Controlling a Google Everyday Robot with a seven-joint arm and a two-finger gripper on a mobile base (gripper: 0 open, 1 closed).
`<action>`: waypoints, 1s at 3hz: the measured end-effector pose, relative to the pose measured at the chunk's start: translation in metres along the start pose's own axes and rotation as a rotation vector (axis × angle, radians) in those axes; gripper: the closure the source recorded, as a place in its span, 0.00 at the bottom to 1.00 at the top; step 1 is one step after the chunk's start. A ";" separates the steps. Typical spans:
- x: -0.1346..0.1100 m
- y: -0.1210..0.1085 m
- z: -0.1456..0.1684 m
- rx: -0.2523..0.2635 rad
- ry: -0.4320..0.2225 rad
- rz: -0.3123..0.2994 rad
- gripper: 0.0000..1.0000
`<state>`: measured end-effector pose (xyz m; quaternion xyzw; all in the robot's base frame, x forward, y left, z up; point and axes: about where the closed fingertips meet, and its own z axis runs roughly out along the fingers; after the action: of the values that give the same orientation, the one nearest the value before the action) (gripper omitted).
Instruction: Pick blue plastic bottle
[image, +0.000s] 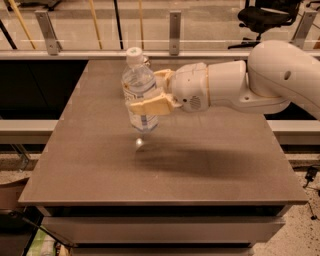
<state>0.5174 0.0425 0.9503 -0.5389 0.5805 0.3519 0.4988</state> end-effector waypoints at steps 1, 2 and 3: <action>-0.020 -0.007 -0.007 0.017 0.019 -0.032 1.00; -0.040 -0.011 -0.012 0.034 0.035 -0.064 1.00; -0.058 -0.014 -0.015 0.049 0.047 -0.096 1.00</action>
Offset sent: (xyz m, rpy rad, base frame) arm 0.0113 -0.0079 0.0675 -0.0686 -0.1004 -0.0435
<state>0.5237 0.0415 1.0122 -0.5620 0.5740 0.3005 0.5141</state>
